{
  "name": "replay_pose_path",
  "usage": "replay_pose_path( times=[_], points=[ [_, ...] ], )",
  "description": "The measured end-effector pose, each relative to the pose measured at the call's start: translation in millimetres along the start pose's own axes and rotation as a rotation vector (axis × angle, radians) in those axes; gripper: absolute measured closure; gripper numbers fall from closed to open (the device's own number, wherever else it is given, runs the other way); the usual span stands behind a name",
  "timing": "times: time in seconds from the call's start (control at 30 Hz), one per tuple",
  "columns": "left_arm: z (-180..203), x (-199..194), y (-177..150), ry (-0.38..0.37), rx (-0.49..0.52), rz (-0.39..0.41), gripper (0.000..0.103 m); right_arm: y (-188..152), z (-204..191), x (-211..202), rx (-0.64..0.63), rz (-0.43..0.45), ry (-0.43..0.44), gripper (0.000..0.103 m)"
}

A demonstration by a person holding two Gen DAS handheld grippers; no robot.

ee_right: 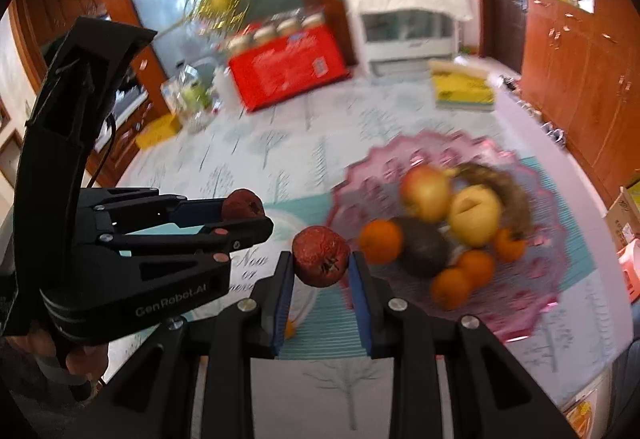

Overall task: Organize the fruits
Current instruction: 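Carry both lychees into the pink bowl and open both tools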

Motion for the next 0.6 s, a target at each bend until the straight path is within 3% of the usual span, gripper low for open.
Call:
replay_pose_path(
  times=[0.27,0.6],
  points=[
    [51,-9,53,0.015,0.030,0.056,0.073,18,61,-47,0.050,0.107,-0.067,0.075],
    [100,68,62,0.094,0.072,-0.091,0.073,0,135,-13,0.138,0.010,-0.101,0.075]
  ],
)
Point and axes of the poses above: each gripper's, at about its wrist camera, not at the fingertips, and x roughly the way its jaws point, z to its right, y to its top, the point moved 7 cm from there along x, roughly the way its jaws point, and after that the axes turned 11 degrees about y, right-handed, at the moved point
